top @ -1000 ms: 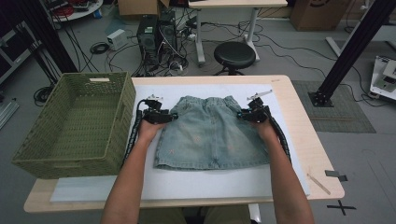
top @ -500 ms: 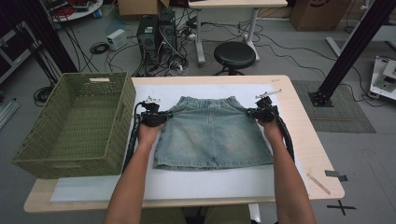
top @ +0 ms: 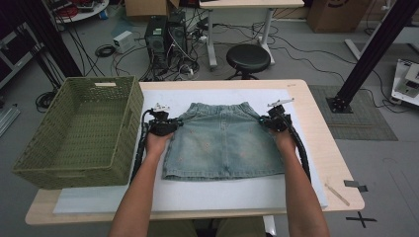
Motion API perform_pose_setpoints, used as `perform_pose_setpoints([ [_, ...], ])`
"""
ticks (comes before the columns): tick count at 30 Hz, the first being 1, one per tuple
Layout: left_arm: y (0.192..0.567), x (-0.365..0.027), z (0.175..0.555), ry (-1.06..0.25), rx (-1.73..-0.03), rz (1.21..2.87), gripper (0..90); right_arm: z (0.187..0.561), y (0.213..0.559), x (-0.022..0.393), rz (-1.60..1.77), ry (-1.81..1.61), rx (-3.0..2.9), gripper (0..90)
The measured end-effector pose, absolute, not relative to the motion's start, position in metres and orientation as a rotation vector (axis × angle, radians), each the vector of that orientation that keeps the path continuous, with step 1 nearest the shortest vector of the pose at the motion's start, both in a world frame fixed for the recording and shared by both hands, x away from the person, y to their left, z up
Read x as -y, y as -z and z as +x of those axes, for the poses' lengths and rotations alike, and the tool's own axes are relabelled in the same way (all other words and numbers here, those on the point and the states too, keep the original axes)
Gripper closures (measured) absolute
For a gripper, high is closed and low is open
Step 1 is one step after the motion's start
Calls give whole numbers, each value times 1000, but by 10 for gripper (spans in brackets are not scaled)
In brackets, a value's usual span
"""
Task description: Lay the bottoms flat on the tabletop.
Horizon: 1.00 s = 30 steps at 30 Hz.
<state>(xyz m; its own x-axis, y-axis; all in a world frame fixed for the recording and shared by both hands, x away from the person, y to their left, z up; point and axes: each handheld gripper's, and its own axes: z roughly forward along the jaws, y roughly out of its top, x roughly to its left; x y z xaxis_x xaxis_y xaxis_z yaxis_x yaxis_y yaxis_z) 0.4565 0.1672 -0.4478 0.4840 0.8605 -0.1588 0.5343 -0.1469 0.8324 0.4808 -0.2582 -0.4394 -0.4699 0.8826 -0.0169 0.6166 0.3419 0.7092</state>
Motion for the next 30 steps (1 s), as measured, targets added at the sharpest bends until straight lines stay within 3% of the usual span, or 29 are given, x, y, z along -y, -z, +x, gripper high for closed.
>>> perform_pose_setpoints([
  [3,445,-174,455,-451,-1177,1785,578,479,434,258,1315,-960,-2177,643],
  [4,443,-176,454,-452,-1169,1768,543,478,431,258,1299,-992,-2171,636],
  [11,430,-177,449,-462,-1070,1721,467,475,410,238,1187,-1162,-2155,473],
  [14,428,-176,448,-444,-1056,1715,445,478,407,217,1123,-1205,-2202,450],
  [17,428,-175,447,-435,-1051,1715,445,482,409,192,1076,-1217,-2278,452],
  [21,429,-177,447,-427,-1059,1715,443,485,419,160,979,-1140,-2371,625],
  [24,429,-179,447,-420,-1063,1716,443,485,432,148,919,-1014,-2451,683],
  [30,431,-185,444,-409,-1080,1716,443,488,441,151,967,-974,-2490,695],
])
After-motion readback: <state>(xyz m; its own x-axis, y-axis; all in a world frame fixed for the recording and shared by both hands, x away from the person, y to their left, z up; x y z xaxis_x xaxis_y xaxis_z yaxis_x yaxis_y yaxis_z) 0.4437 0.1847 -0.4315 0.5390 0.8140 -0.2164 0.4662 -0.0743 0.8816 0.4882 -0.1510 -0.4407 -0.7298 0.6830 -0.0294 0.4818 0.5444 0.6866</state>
